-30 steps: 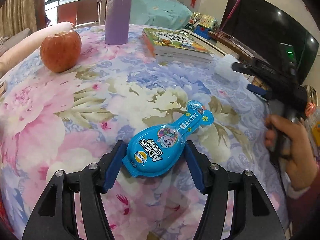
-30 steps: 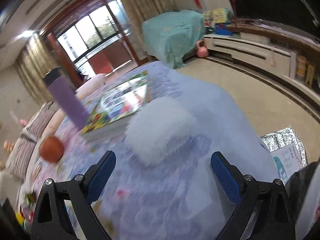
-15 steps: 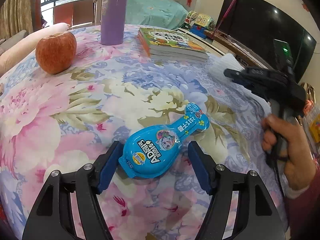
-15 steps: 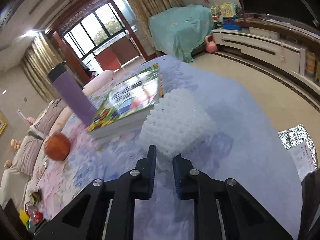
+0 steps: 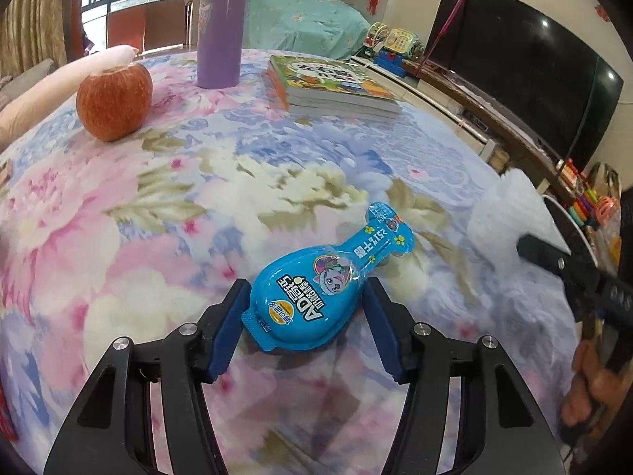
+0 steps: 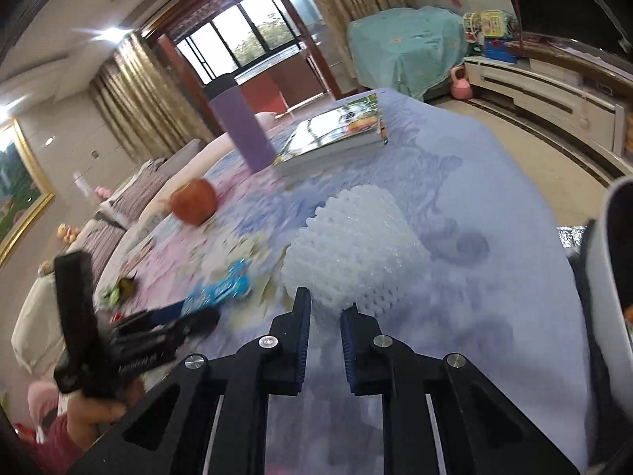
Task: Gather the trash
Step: 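Carry the blue bottle and white foam net over the trash bin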
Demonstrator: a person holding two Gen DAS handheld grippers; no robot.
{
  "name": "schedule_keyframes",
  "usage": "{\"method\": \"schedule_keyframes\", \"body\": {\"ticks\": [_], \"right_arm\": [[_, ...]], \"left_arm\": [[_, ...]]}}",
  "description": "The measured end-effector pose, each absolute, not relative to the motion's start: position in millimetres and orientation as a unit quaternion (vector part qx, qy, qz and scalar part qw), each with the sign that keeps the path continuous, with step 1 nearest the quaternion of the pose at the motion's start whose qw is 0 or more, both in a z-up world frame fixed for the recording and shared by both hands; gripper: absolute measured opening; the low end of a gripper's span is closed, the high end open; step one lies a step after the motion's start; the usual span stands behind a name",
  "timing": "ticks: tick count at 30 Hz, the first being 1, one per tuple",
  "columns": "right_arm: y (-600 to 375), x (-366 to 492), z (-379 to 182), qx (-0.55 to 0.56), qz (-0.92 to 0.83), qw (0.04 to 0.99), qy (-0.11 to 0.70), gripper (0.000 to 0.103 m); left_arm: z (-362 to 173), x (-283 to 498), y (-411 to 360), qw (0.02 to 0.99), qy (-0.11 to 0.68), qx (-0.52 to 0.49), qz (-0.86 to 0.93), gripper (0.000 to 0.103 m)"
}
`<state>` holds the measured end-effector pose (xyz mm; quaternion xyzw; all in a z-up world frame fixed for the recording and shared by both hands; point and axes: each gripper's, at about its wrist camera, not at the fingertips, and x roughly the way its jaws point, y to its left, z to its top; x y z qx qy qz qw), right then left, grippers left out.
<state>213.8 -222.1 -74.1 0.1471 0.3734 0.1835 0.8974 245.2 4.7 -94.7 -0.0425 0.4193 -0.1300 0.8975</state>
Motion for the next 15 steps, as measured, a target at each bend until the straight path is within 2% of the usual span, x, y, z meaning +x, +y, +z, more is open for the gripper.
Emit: {"method": "schedule_keyframes", "body": {"ticks": [15], "right_arm": [[-277,148,-53,0.164,0.153,0.912,0.345,0.015]], "left_arm": [[-72,194,-84,0.891,0.405,-0.013,-0.204,0.058]]}}
